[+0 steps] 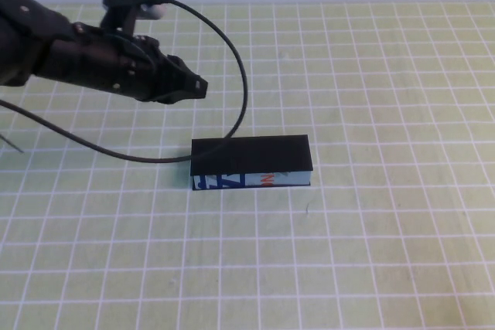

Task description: Take glasses out of glasses case

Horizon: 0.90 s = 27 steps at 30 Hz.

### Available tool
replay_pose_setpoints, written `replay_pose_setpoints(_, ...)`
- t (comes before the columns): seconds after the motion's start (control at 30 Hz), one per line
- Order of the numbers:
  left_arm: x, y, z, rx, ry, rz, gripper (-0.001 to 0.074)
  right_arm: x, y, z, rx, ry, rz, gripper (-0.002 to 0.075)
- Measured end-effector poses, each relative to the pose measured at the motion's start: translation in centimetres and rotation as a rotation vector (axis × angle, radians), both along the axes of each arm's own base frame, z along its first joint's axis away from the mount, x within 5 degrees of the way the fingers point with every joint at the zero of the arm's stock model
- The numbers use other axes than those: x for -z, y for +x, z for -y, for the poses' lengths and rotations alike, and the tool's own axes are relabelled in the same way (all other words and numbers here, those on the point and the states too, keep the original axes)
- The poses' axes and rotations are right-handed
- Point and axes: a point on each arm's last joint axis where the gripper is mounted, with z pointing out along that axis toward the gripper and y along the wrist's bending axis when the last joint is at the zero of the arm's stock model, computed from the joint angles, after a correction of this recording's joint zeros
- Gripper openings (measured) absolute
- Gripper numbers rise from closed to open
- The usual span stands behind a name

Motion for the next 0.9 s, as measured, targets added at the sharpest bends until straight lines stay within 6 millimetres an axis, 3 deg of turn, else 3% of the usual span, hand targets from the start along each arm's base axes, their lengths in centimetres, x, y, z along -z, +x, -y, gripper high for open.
replay_pose_setpoints(0.27,3.3,4.3,3.0,0.057,-0.047,-0.047,-0.0004,0.0,0.0,0.0,0.0,0.002,0.0,-0.0017)
replay_pose_setpoints(0.43,5.5,6.3,3.7,0.058,-0.057,-0.086,-0.0004,-0.7,0.1,-0.3,0.004,0.214,0.054,-0.0017)
replay_pose_setpoints(0.63,8.1,7.1,3.9,0.046,-0.059,-0.156,-0.0004,-2.1,0.2,-0.1,0.062,0.63,0.178,-0.0017)
replay_pose_setpoints(0.83,10.0,7.2,3.9,0.058,-0.034,-0.206,-0.0004,-2.7,0.2,-0.1,0.069,0.753,0.2,-0.0017)
replay_pose_setpoints(0.9,10.6,7.2,3.9,0.059,-0.022,-0.225,-0.0004,-4.0,0.1,-0.6,0.012,0.736,0.161,-0.0017)
